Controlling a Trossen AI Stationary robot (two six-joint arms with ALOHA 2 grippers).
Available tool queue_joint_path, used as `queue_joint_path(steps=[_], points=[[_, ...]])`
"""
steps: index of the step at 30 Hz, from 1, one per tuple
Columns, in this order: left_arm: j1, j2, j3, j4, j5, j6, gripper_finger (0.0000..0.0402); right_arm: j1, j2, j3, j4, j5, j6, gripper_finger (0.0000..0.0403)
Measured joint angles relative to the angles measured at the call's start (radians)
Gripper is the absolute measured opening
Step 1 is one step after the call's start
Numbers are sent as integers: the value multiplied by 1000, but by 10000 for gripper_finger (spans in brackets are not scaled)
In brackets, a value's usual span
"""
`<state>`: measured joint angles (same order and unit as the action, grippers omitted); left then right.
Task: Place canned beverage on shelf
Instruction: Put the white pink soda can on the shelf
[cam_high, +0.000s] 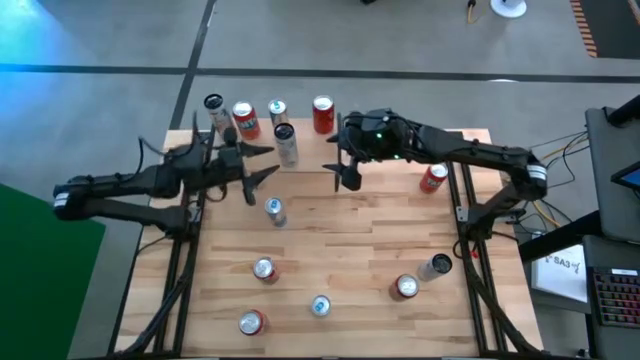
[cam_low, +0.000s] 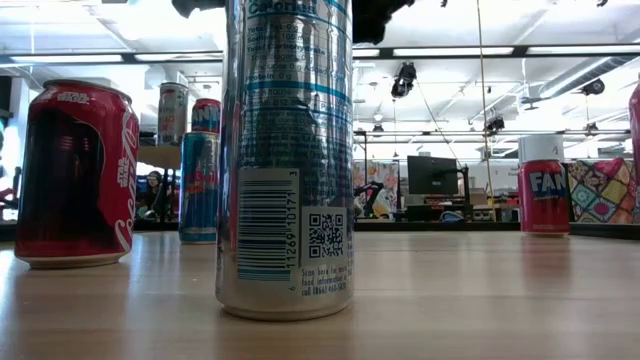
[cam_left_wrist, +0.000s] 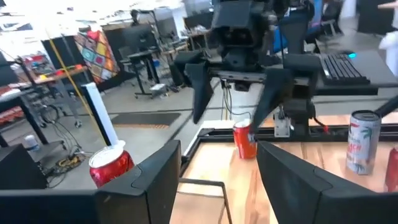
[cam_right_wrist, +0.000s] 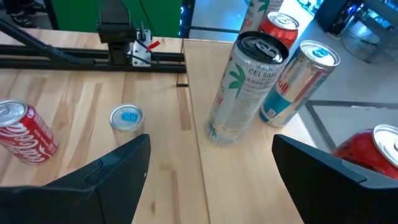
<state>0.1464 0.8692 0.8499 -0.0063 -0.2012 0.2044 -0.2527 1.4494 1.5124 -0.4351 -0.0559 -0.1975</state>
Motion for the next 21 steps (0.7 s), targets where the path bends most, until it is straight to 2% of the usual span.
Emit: queue_joint_path(steps=[4,9,16,21], points=[[107,65,90,-86,123,34,184,0,-39,-59,42,0,-4,325],[225,124,191,-183,204,55,176,0,-45,-81,49,3,-21,325],[349,187,266,-289,482,109,175,-15,-46,-94,32,3,-137,325],[411,240,310,-319,489,127,177,-51,-47,-94,20,1,-191,325]])
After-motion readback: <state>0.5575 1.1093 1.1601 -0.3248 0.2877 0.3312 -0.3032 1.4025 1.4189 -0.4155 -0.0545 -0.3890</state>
